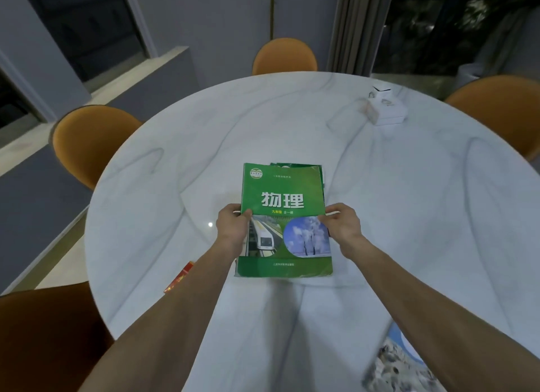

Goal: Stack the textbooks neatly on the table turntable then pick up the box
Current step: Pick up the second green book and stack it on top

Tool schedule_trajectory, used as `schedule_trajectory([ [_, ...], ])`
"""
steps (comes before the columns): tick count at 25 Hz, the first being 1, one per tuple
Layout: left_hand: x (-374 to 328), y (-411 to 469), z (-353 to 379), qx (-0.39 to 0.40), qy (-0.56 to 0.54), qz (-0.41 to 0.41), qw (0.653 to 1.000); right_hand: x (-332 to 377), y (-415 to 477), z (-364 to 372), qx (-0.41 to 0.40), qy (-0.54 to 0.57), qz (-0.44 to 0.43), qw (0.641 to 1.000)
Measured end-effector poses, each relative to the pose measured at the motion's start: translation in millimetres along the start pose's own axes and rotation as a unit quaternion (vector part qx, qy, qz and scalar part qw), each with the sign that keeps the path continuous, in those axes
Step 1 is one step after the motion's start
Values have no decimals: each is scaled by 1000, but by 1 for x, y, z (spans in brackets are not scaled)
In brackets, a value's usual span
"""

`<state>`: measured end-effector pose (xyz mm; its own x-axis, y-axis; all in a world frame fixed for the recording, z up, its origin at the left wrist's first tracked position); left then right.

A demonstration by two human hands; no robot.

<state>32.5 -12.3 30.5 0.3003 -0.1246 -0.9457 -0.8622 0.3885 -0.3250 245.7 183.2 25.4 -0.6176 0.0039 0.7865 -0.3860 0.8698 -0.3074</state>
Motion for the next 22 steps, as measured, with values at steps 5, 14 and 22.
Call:
schedule_trajectory([
  [5,-13,55,46,15,31,-8,999,18,52,-13,-50,-51,0,997],
  [14,5,134,91,28,80,-39,996,14,132,3,-57,-79,45,994],
  [22,32,167,113,49,128,-39,990,-12,163,20,-54,-97,70,991],
])
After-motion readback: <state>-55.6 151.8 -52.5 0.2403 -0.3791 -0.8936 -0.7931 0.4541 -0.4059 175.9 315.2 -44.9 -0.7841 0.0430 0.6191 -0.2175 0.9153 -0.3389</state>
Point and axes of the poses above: each hand's wrist, its own y-axis towards the middle knuckle, its own z-axis out of the palm, x = y × z, the point moved 10 cm from there along y, towards the middle knuckle, and after that the axes turned 15 degrees about -y, right-handed, at the moved point
